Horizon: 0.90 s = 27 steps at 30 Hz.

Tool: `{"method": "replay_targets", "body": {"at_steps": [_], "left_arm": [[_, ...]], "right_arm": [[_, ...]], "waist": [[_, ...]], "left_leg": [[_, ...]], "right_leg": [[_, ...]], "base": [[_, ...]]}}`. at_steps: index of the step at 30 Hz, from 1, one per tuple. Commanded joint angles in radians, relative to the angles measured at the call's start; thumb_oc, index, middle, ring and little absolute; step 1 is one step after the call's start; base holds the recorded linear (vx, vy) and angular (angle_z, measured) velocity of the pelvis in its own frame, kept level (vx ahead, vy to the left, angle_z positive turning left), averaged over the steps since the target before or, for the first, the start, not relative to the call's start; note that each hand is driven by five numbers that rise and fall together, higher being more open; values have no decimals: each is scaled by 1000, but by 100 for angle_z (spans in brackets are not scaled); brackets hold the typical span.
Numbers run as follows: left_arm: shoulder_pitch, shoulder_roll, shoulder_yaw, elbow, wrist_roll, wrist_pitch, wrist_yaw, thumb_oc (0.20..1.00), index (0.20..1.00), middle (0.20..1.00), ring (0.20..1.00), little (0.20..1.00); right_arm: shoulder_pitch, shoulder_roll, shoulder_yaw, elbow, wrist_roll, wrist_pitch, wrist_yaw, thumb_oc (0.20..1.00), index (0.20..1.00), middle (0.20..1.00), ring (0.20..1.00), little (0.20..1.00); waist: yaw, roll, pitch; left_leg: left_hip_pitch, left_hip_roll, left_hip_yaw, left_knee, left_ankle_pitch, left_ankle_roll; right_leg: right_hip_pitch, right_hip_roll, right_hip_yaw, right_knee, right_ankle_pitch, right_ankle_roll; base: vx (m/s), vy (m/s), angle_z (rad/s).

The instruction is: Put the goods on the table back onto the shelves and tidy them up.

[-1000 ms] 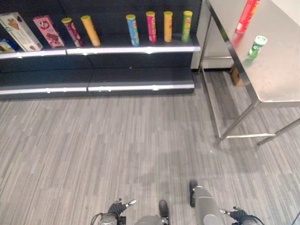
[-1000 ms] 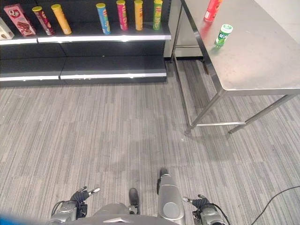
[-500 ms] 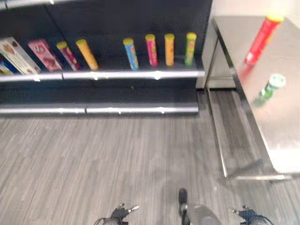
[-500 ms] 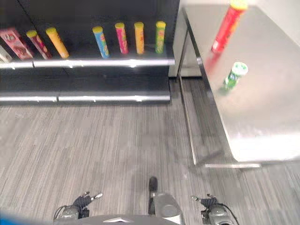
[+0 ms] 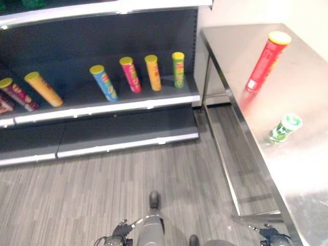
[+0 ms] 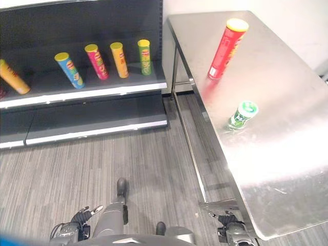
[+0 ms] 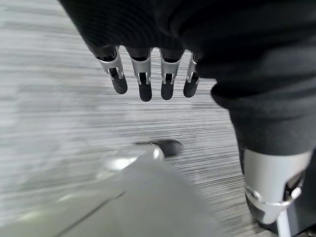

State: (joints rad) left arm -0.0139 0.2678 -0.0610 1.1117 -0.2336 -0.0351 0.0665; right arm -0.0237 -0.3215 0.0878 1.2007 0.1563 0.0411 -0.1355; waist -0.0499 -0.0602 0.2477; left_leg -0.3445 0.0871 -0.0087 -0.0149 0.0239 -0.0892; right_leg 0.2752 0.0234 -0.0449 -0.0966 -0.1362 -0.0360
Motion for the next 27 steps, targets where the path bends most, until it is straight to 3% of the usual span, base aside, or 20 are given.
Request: {"method": "replay_targets", "body": {"at_steps": [1, 4, 7, 13, 14, 18, 20, 23, 25, 27], "left_arm": [[18, 8, -31, -8, -8, -17, 14, 1000, 1000, 1000, 1000, 1000], [32, 3, -19, 15, -3, -13, 8, 1000, 1000, 1000, 1000, 1000], [36, 4, -18, 43, 11, -8, 8, 1000, 1000, 1000, 1000, 1000], [20, 21, -32, 38, 31, -9, 9, 1000, 1000, 1000, 1000, 1000], [6, 33, -36, 31, 29, -13, 16, 1000, 1000, 1000, 1000, 1000], [-4, 52, -32, 32, 31, -15, 18, 1000, 1000, 1000, 1000, 1000], [-3, 71, -21, 25, 28, -17, 14, 1000, 1000, 1000, 1000, 1000], [6, 87, -3, 23, 24, -10, 7, 1000, 1000, 1000, 1000, 1000], [10, 89, 5, 29, 40, -5, 6, 1000, 1000, 1000, 1000, 1000], [12, 80, 6, 29, 53, -10, 8, 1000, 1000, 1000, 1000, 1000]], "right_arm": [[11, -33, -25, -2, -10, -15, -21, 1000, 1000, 1000, 1000, 1000], [20, -24, -23, 13, -25, -12, -9, 1000, 1000, 1000, 1000, 1000], [28, -11, -37, 10, -17, -11, -7, 1000, 1000, 1000, 1000, 1000], [35, 14, -50, 34, -13, -1, -8, 1000, 1000, 1000, 1000, 1000], [36, 18, -69, 47, 4, -2, -12, 1000, 1000, 1000, 1000, 1000], [50, 17, -121, 64, 50, -4, -18, 1000, 1000, 1000, 1000, 1000], [71, -9, -211, 70, 129, -16, -30, 1000, 1000, 1000, 1000, 1000], [100, -66, -340, 37, 214, -32, -61, 1000, 1000, 1000, 1000, 1000], [114, -96, -403, 7, 244, -45, -93, 1000, 1000, 1000, 1000, 1000], [150, -128, -467, -53, 249, -58, -128, 1000, 1000, 1000, 1000, 1000]], "waist": [[49, 10, 14], [60, 25, 0], [51, 26, -20], [22, 13, -55], [8, 13, -63], [-15, 16, -64], [-46, 22, -56], [-93, 36, -27], [-105, 45, -20], [-114, 44, -27]], "left_leg": [[118, 45, 23, -36, 120, -39], [132, 37, -20, -32, 138, -39], [164, 38, 6, -23, 136, -32], [201, 11, 84, -8, 74, 19], [213, -6, 105, -4, 48, 38], [243, -28, 127, -7, 15, 64], [286, -49, 144, -23, -11, 86], [353, -59, 172, -48, -37, 109], [381, -48, 192, -54, -54, 107], [401, -51, 206, -58, -73, 98]], "right_leg": [[-62, -14, 22, 9, 9, 105], [-33, -14, 71, 11, -6, 103], [-31, -47, 98, 20, -13, 119], [-79, -115, 132, 88, -4, 169], [-109, -135, 141, 132, 9, 190], [-174, -146, 171, 243, 46, 218], [-232, -153, 193, 368, 113, 239], [-312, -181, 169, 528, 208, 230], [-348, -207, 120, 557, 200, 230], [-350, -231, 59, 470, 164, 228]], "base": [[266, 126, -10], [258, 216, -65], [203, 225, -90], [139, 241, -44], [102, 242, -44], [94, 221, -34], [103, 229, -41], [83, 243, -21], [77, 149, -28], [126, 62, -44]]}}
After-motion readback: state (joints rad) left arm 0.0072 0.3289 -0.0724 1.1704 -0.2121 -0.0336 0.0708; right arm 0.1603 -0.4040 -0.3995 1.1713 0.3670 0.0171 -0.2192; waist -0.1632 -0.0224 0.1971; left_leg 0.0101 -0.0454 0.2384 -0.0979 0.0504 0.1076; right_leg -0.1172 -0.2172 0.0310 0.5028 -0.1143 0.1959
